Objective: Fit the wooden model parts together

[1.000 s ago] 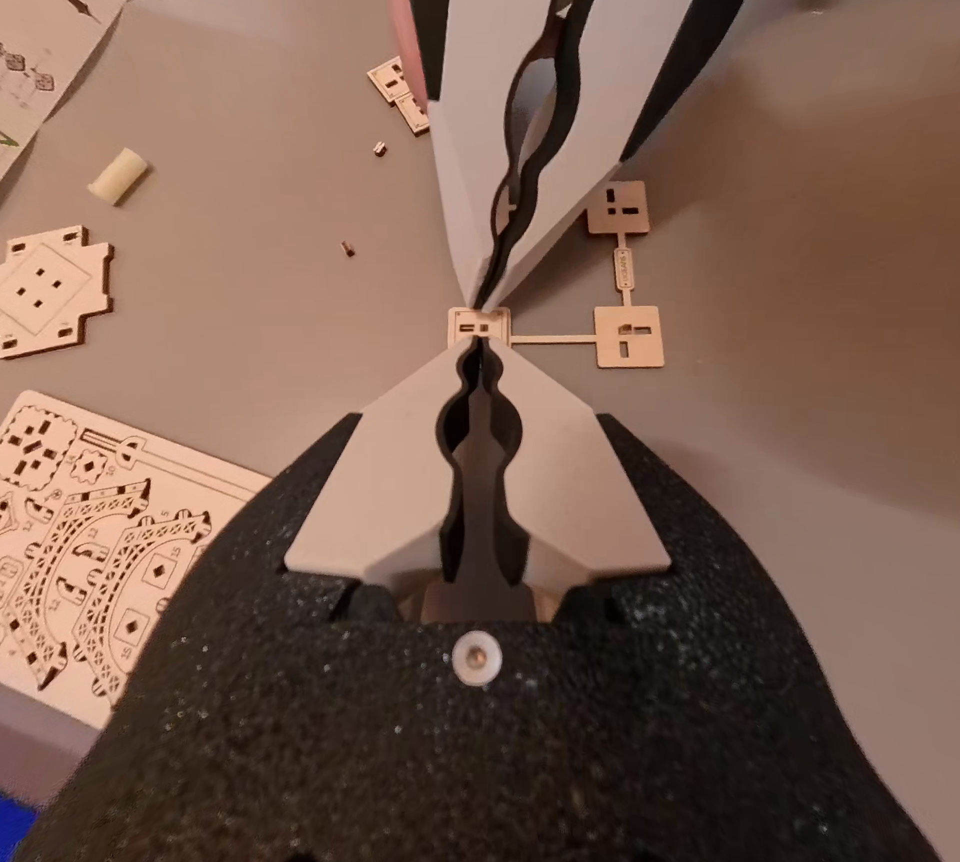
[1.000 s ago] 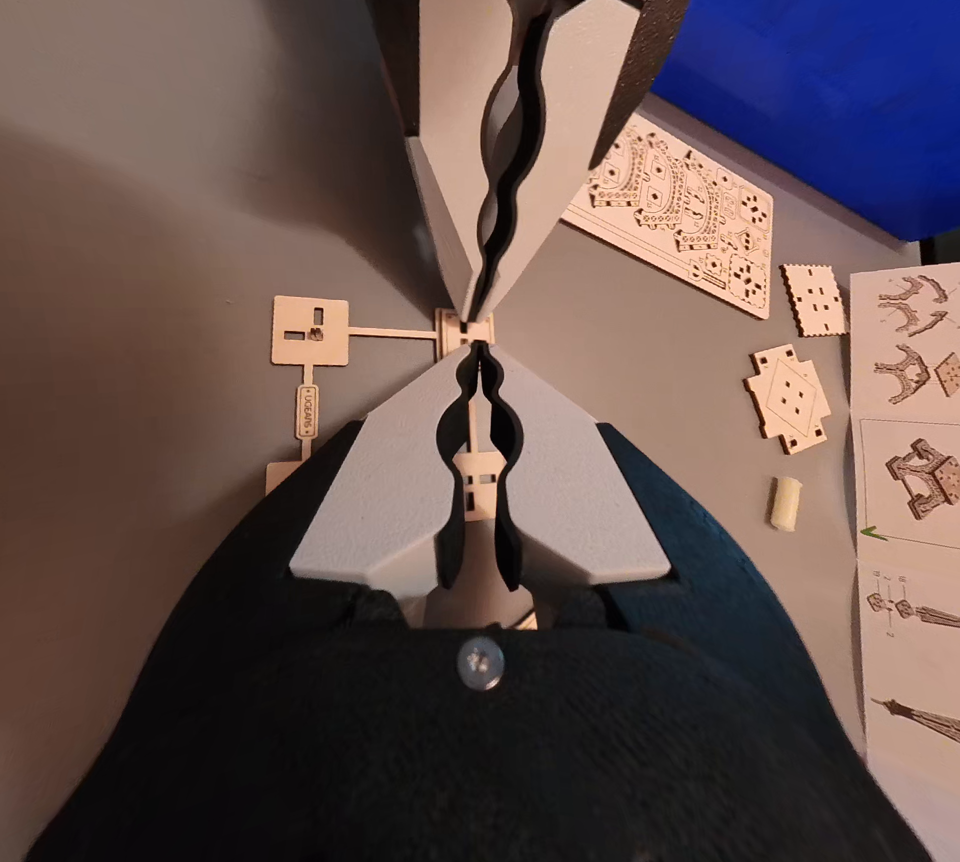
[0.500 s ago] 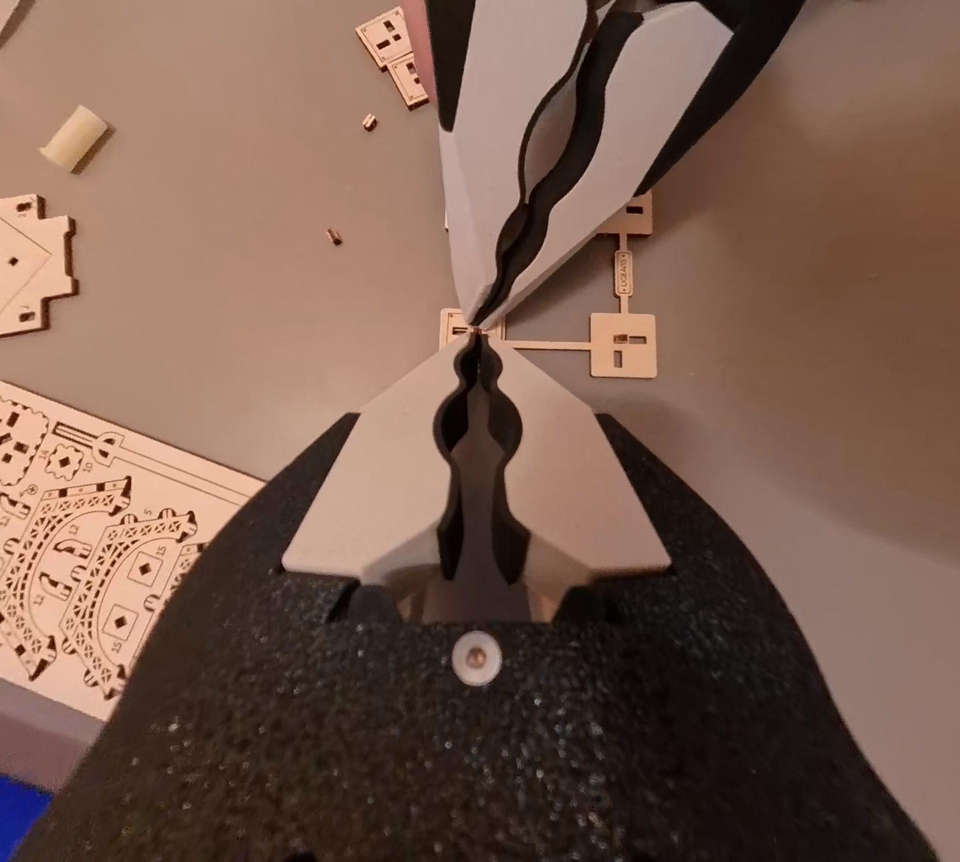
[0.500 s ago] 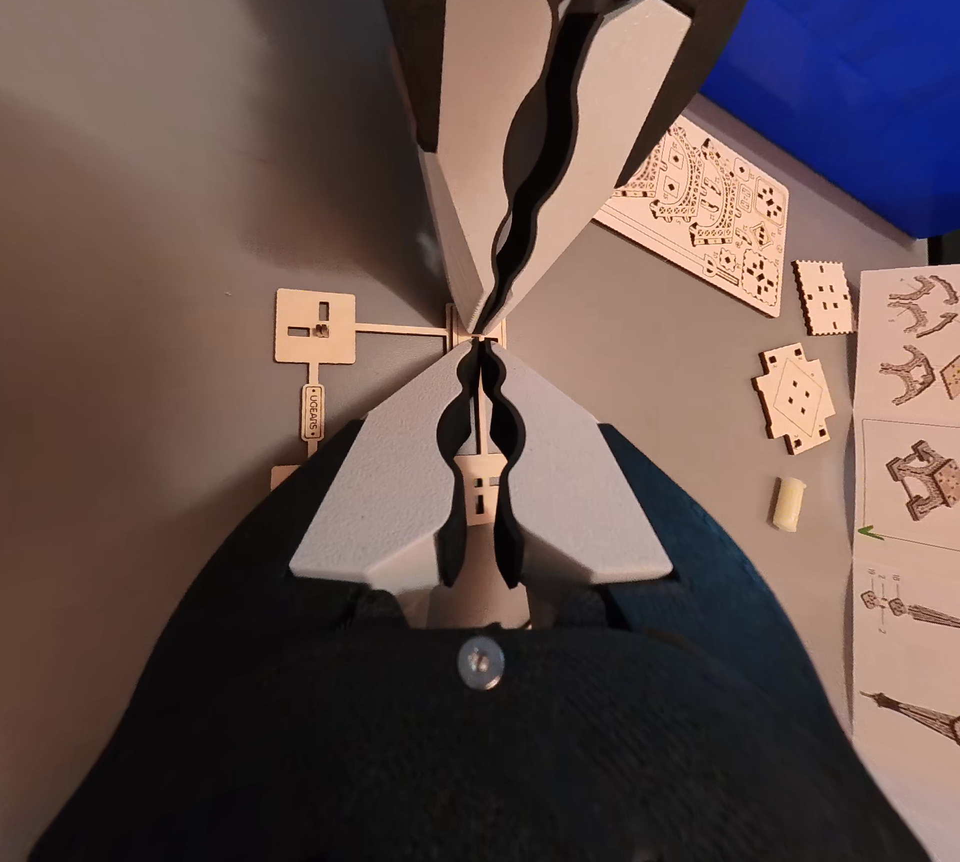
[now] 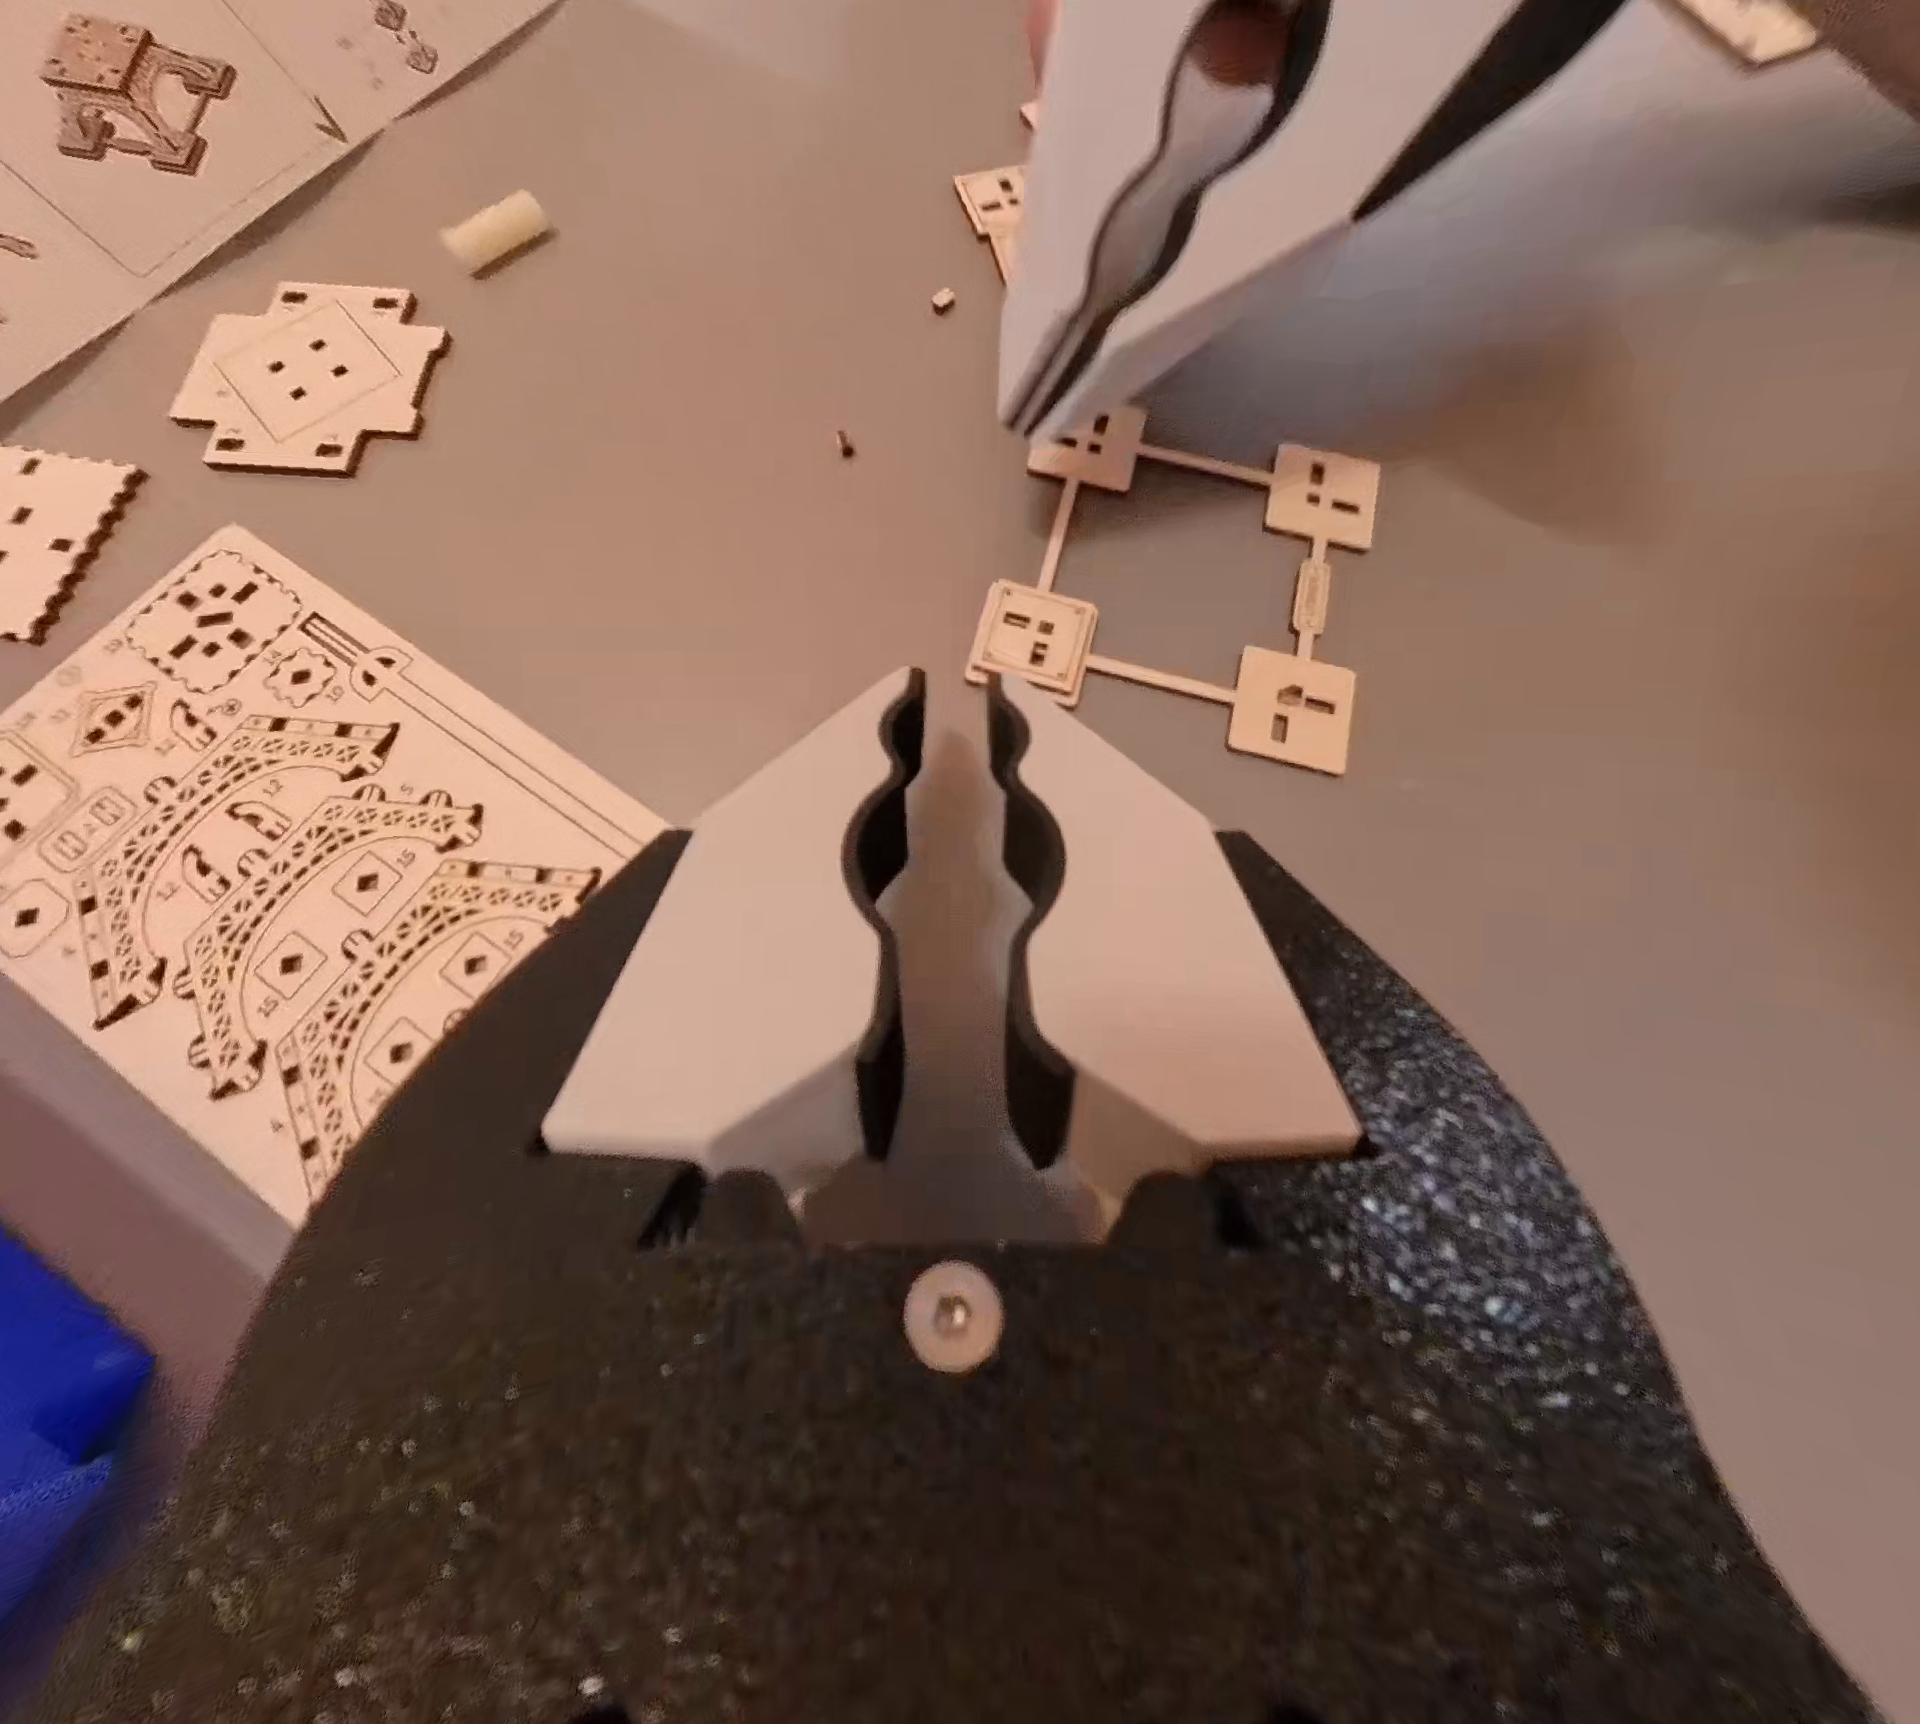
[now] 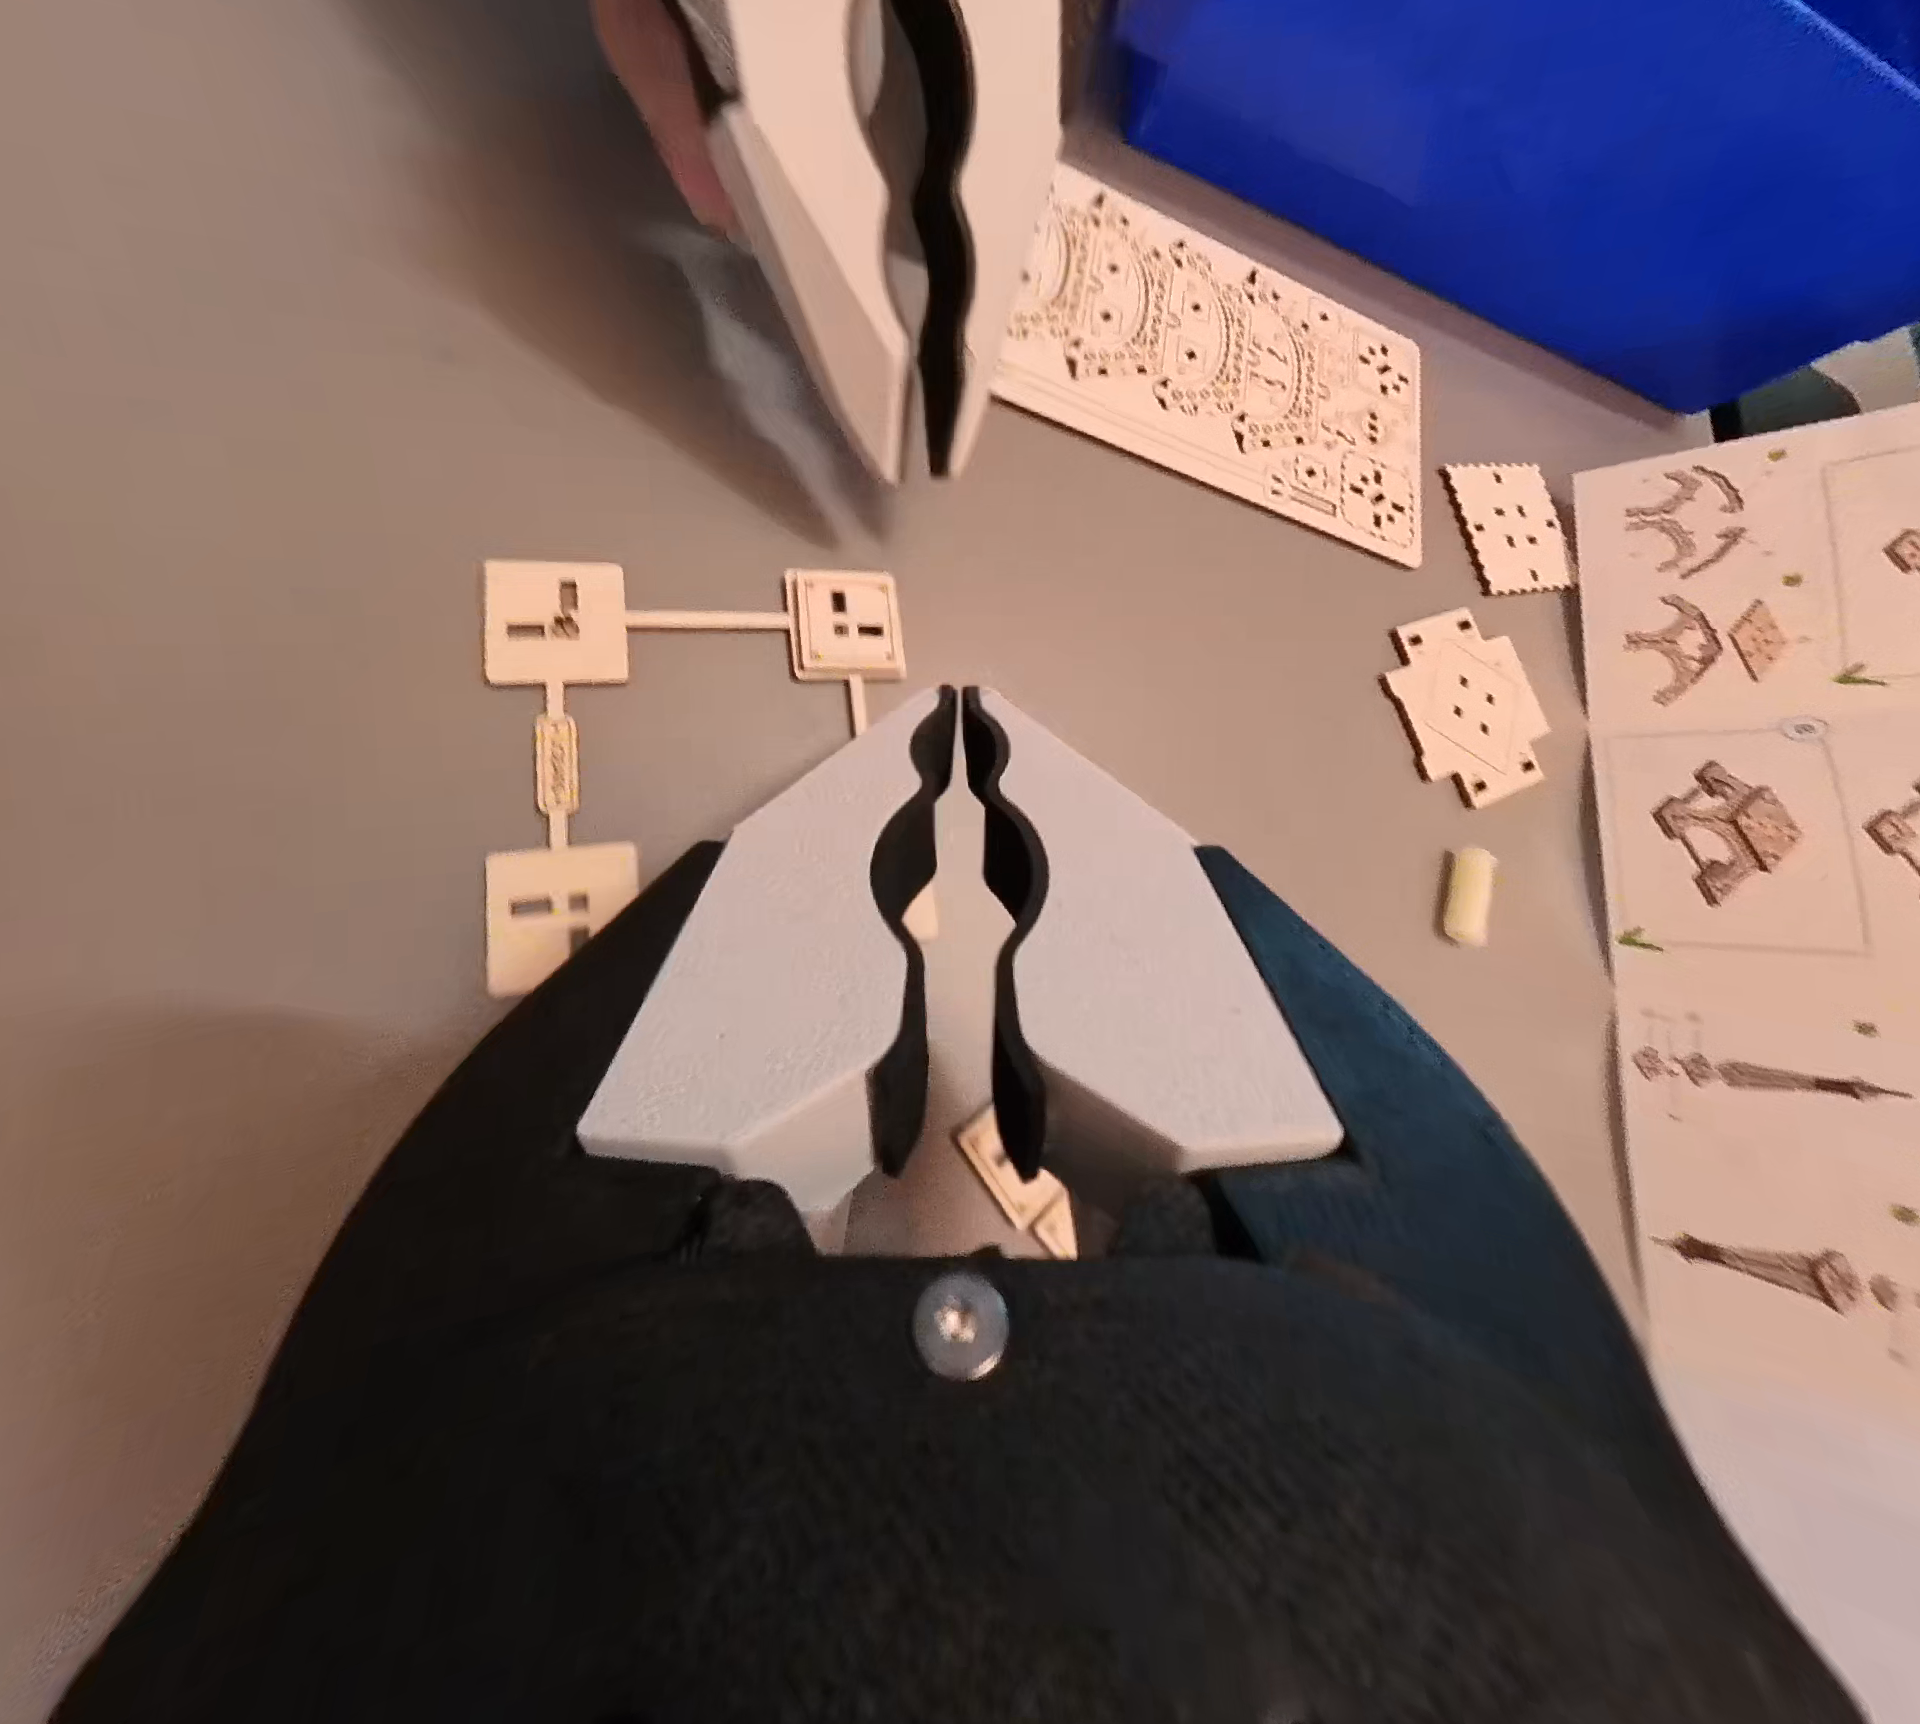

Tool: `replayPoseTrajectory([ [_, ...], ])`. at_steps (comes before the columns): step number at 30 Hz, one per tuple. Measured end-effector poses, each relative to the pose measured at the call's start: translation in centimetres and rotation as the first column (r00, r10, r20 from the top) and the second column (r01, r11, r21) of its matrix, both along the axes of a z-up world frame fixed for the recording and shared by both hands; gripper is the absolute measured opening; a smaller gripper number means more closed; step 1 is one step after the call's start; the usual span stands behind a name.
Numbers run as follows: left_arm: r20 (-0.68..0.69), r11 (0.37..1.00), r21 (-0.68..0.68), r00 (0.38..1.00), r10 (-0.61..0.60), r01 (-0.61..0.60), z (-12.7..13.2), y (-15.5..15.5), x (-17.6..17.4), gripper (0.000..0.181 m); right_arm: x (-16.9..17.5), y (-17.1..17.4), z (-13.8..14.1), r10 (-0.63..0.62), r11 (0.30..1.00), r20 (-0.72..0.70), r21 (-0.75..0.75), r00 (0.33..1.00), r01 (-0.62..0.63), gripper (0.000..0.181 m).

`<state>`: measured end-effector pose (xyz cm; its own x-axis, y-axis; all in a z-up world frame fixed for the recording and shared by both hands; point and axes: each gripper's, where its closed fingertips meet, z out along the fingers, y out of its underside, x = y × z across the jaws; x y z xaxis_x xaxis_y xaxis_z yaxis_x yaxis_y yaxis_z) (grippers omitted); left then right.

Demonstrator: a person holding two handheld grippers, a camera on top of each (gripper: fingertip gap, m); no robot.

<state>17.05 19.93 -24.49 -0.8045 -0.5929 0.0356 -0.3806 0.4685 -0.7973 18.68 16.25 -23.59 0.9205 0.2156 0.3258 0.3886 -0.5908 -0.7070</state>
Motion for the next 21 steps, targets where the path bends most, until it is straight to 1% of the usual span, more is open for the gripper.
replayPoseTrajectory([
  [2,0.047,0.998,0.056,0.999,-0.006,0.003,-0.3,-0.1,-0.4,0.017,0.5,-0.8,-0.5,-0.005,0.999,0.031,-0.049,0.999,0.007,0.006],
  [4,0.077,0.992,0.123,0.997,-0.015,0.005,-0.7,-0.2,-0.6,0.026,0.4,-1.4,-1.3,0.007,0.995,0.022,-0.103,1.000,-0.005,0.011],
  [6,0.092,0.987,0.162,0.995,-0.029,0.014,-1.1,-0.6,-0.6,0.039,0.1,-1.1,-1.2,0.024,0.997,0.026,-0.078,0.999,-0.022,0.009],
  [7,0.084,0.986,0.164,0.996,-0.038,0.024,-1.2,-0.9,-0.7,0.042,-0.1,-0.9,-1.2,0.031,0.997,0.026,-0.068,0.999,-0.029,0.009],
  [8,0.083,0.987,0.159,0.995,-0.052,0.039,-1.1,-1.2,-0.7,0.035,-0.2,-0.8,-1.2,0.036,0.997,0.029,-0.066,0.999,-0.034,0.011],
  [9,0.086,0.987,0.150,0.994,-0.067,0.053,-1.1,-1.5,-0.8,0.033,-0.2,-0.8,-1.2,0.038,0.997,0.037,-0.067,0.999,-0.036,0.013],
  [11,0.077,0.989,0.139,0.995,-0.065,0.054,-1.2,-1.6,-0.8,0.030,-0.6,-0.5,-1.1,0.051,0.998,0.019,-0.049,0.998,-0.050,0.023],
  [12,0.066,0.990,0.135,0.996,-0.060,0.051,-1.4,-1.5,-0.8,0.032,-1.0,-0.3,-1.2,0.058,0.998,-0.002,-0.037,0.998,-0.058,0.029],
  [15,0.056,0.990,0.133,0.997,-0.060,0.052,-1.8,-1.3,-0.6,0.031,-1.4,0.2,-1.4,0.064,0.998,-0.055,-0.015,0.996,-0.065,0.036],
  [19,0.039,0.989,0.123,0.995,-0.092,0.087,-1.9,-1.6,-0.6,0.031,-1.6,0.8,-1.7,0.060,0.998,-0.123,0.008,0.991,-0.059,0.035],
  [20,0.037,0.986,0.131,0.994,-0.105,0.100,-2.1,-1.6,-0.6,0.027,-1.6,0.8,-1.9,0.059,0.998,-0.131,0.006,0.990,-0.059,0.034],
  [21,0.037,0.984,0.139,0.992,-0.117,0.111,-2.2,-1.6,-0.7,0.019,-1.6,0.8,-2.1,0.062,0.998,-0.136,0.000,0.989,-0.063,0.029],
])
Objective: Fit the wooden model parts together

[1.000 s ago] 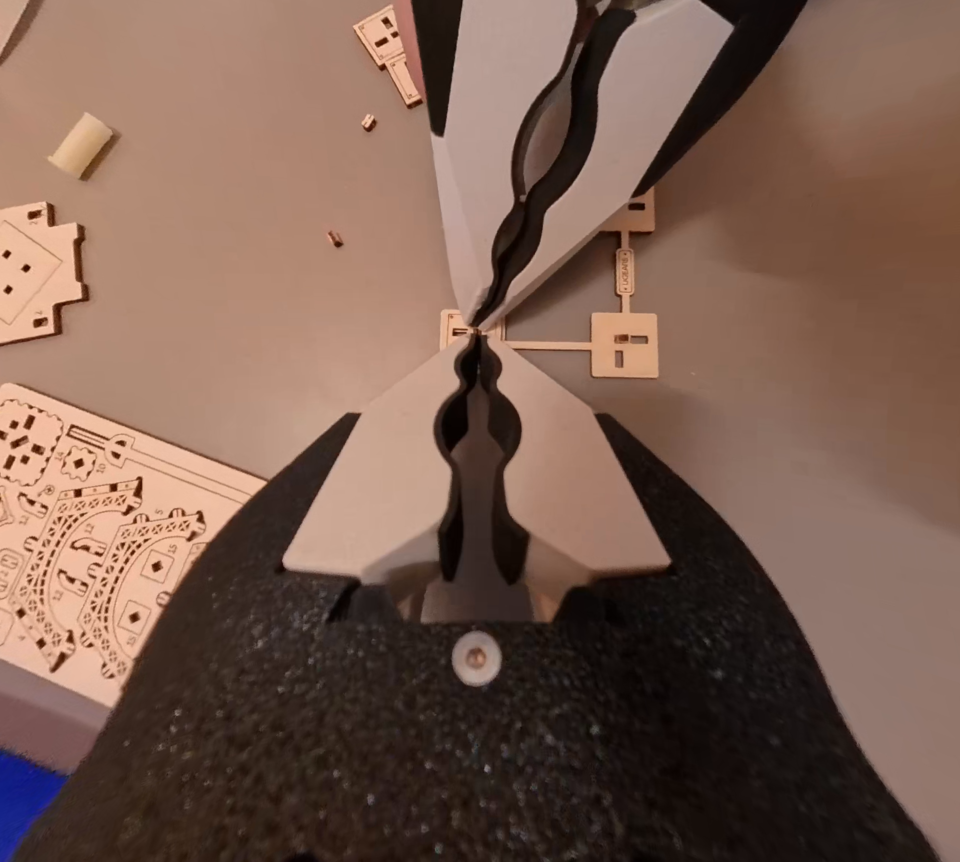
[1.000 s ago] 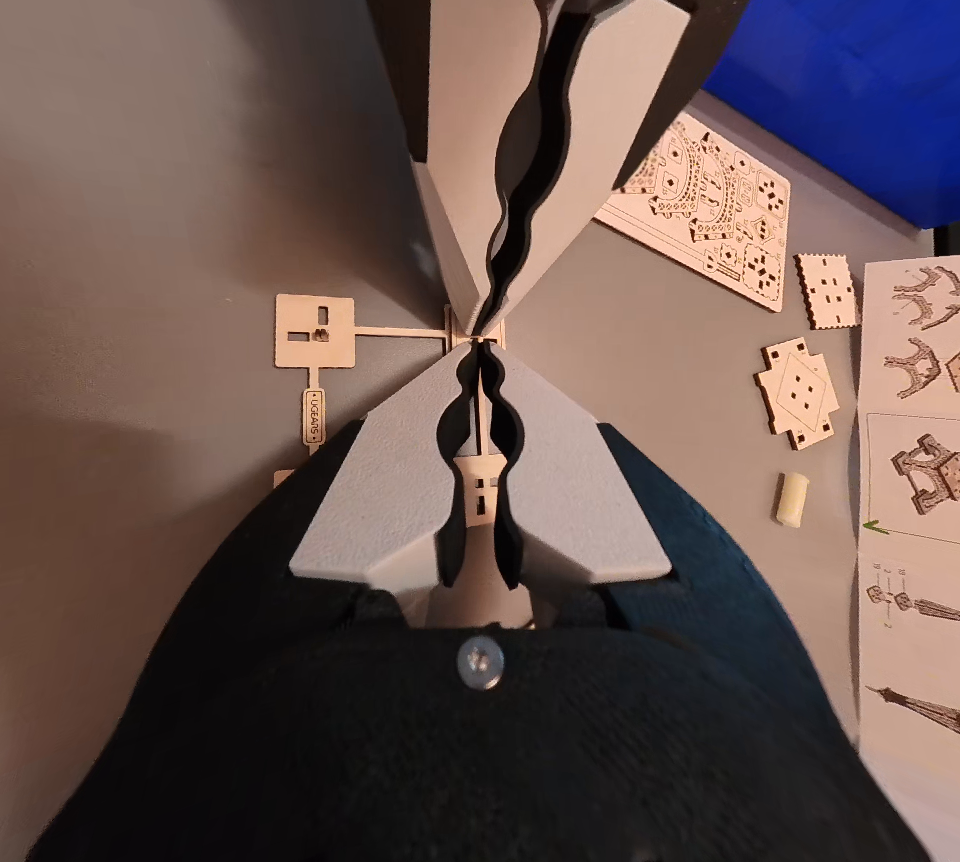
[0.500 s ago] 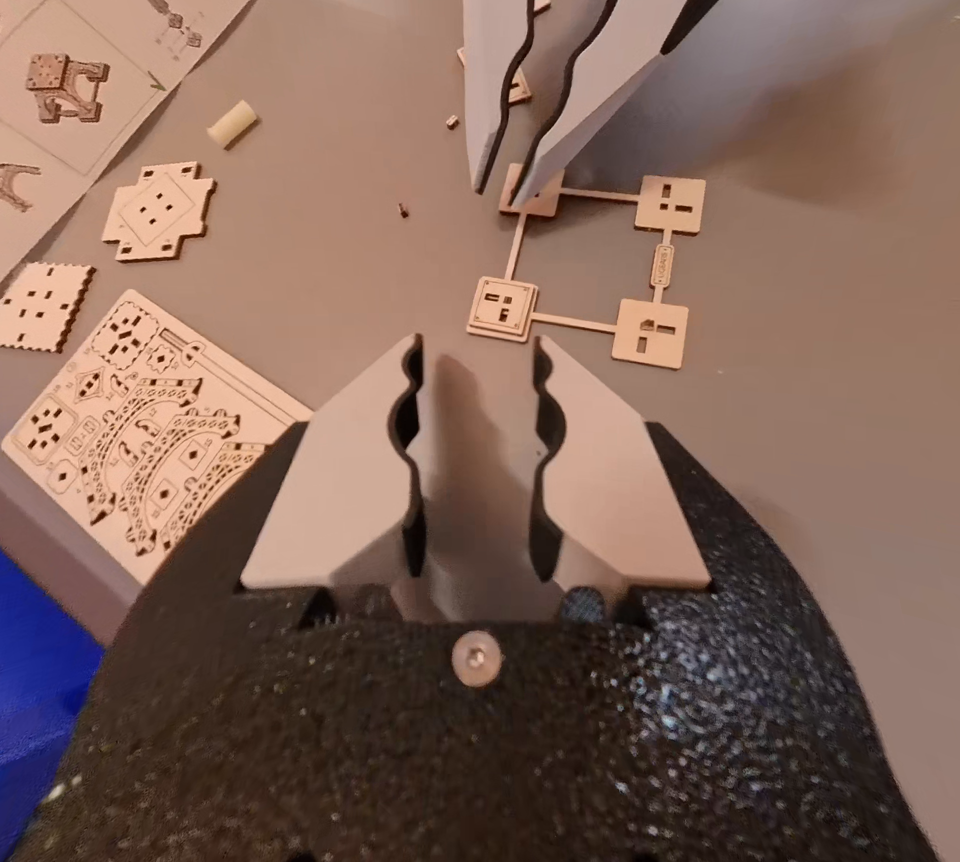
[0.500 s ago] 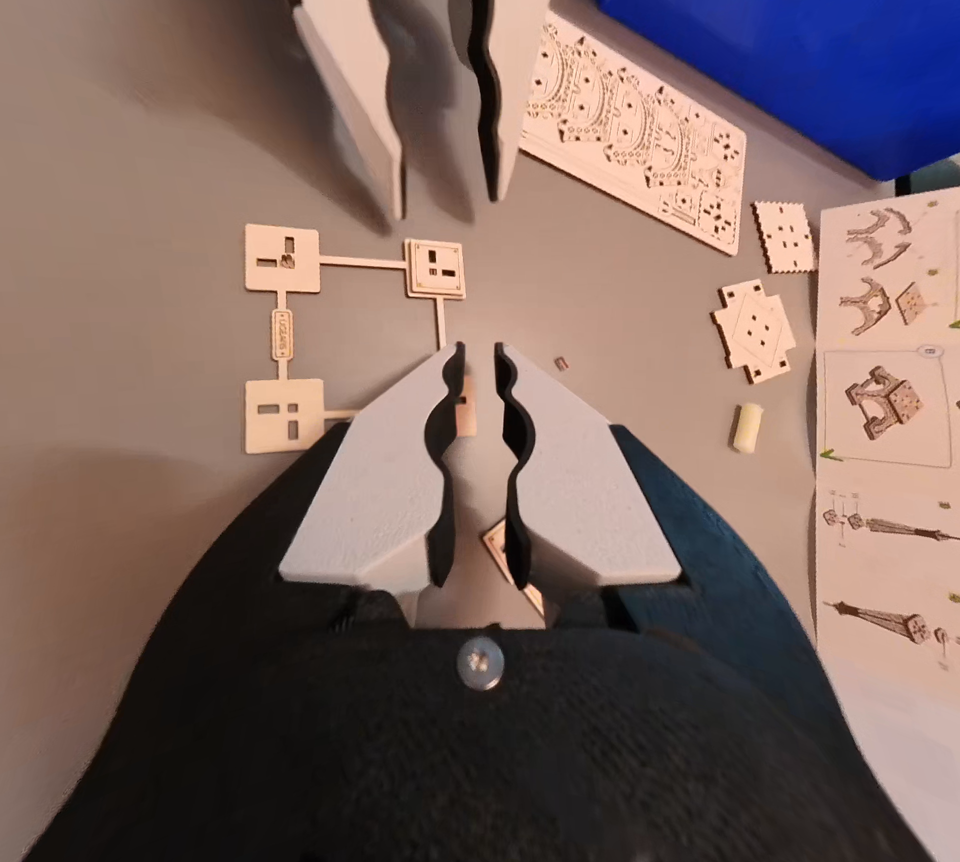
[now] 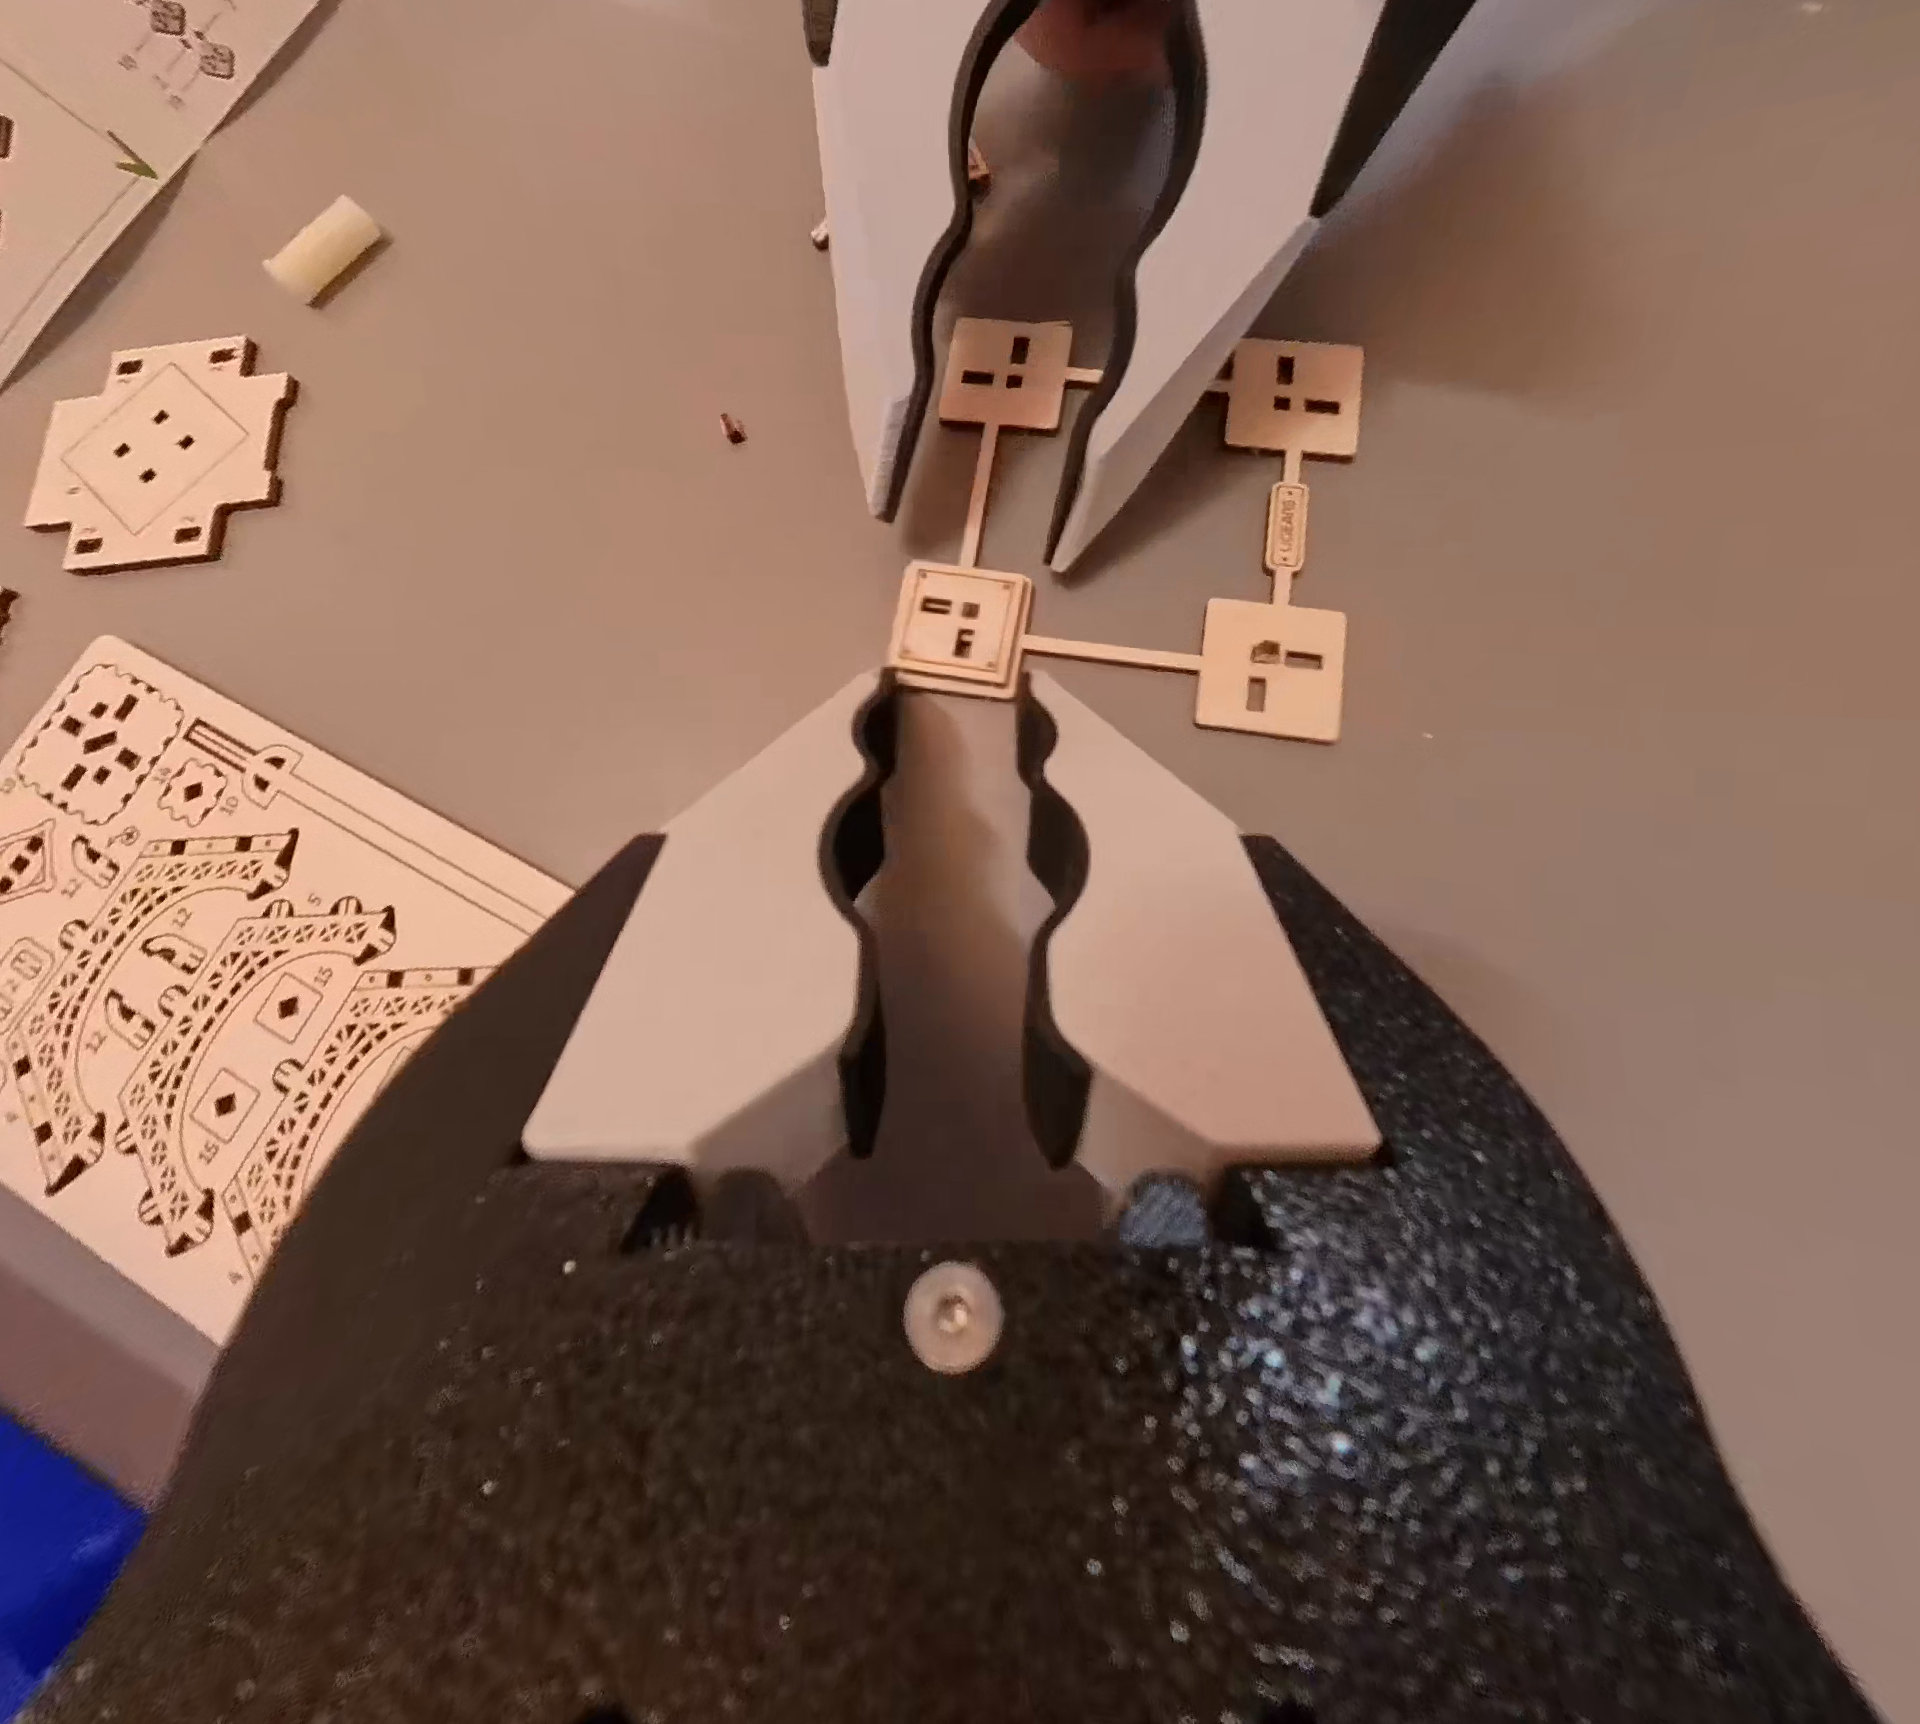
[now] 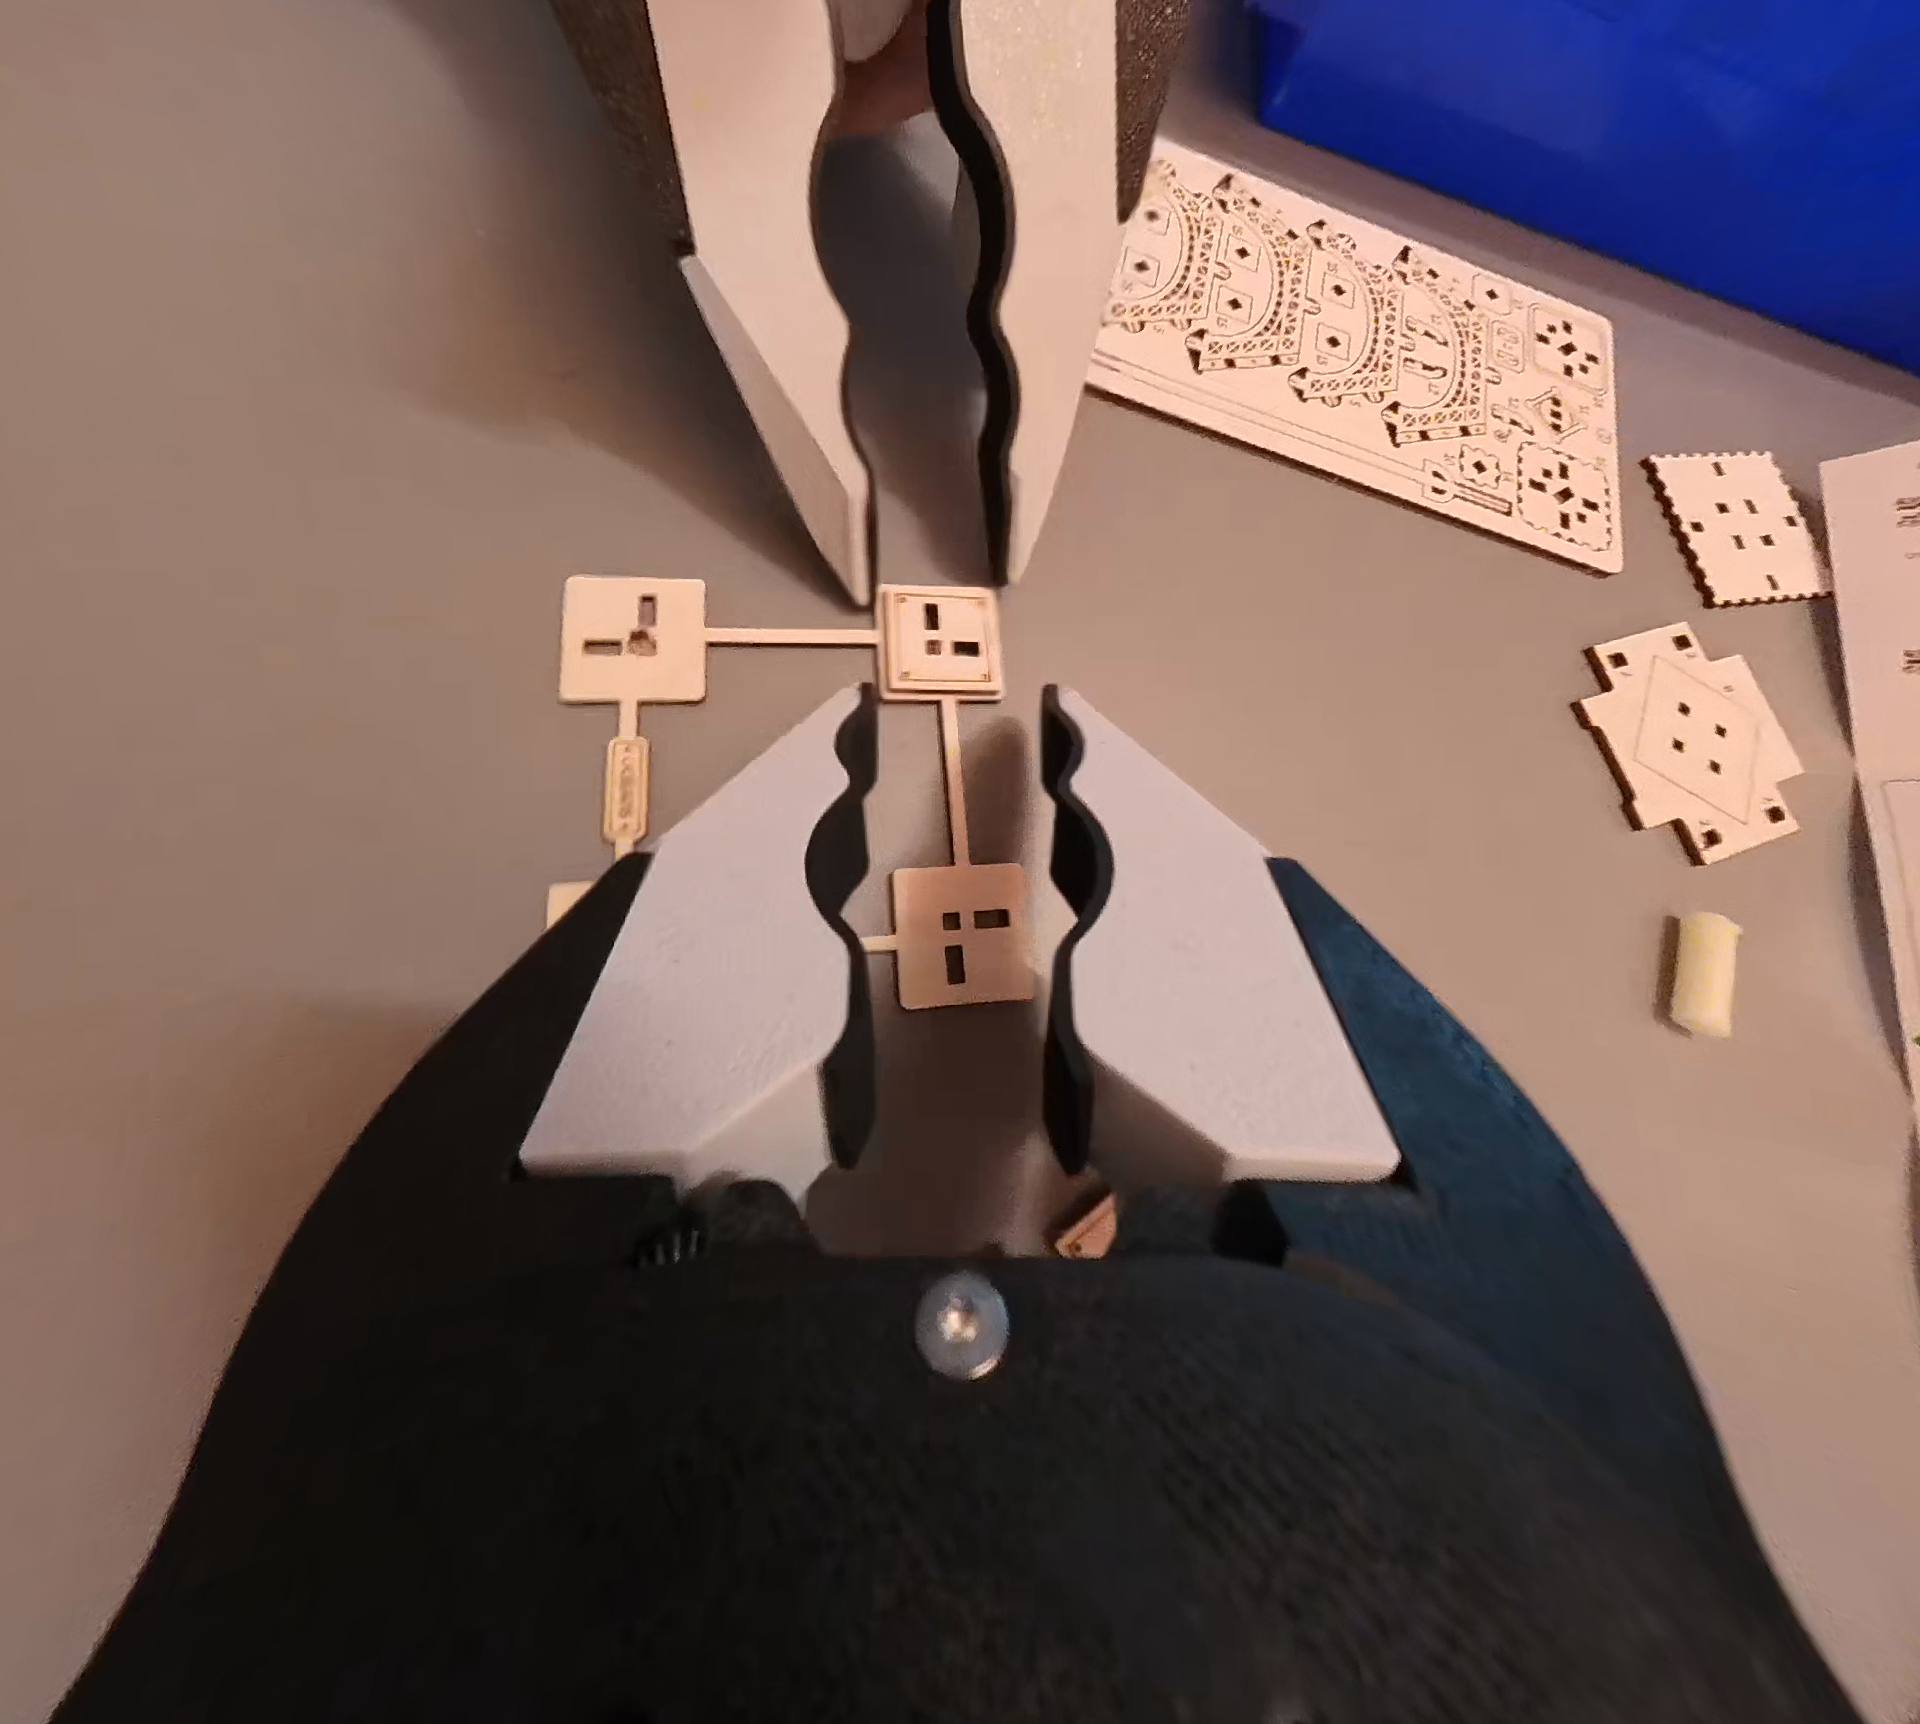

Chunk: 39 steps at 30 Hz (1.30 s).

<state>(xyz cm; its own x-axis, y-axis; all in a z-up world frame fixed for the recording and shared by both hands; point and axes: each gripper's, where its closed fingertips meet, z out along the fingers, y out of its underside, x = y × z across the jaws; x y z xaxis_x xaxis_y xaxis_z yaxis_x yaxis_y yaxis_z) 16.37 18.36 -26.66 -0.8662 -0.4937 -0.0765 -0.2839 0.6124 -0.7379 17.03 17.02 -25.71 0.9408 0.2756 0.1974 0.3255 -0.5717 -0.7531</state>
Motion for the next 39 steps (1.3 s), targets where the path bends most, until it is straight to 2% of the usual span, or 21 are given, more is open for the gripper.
replayPoseTrajectory([
  [11,-0.006,0.997,-0.001,0.997,-0.082,0.081,-0.1,-0.1,0.2,0.017,0.2,0.4,-0.6,0.026,0.999,-0.073,-0.023,0.997,-0.027,0.030],
  [17,-0.017,0.995,-0.007,0.995,-0.103,0.103,-0.1,-0.1,0.1,0.016,0.2,0.8,0.1,0.009,1.000,-0.173,-0.009,0.985,-0.010,0.027],
  [27,-0.029,0.993,-0.014,0.992,-0.120,0.119,-0.1,-0.1,0.1,0.015,-0.2,0.7,-0.4,0.011,0.998,-0.235,-0.060,0.972,-0.026,0.029],
  [39,-0.080,0.991,-0.041,0.989,-0.128,0.125,-0.1,0.0,0.6,0.025,-0.2,0.7,-0.7,0.008,0.997,-0.214,-0.074,0.977,-0.024,0.024],
])
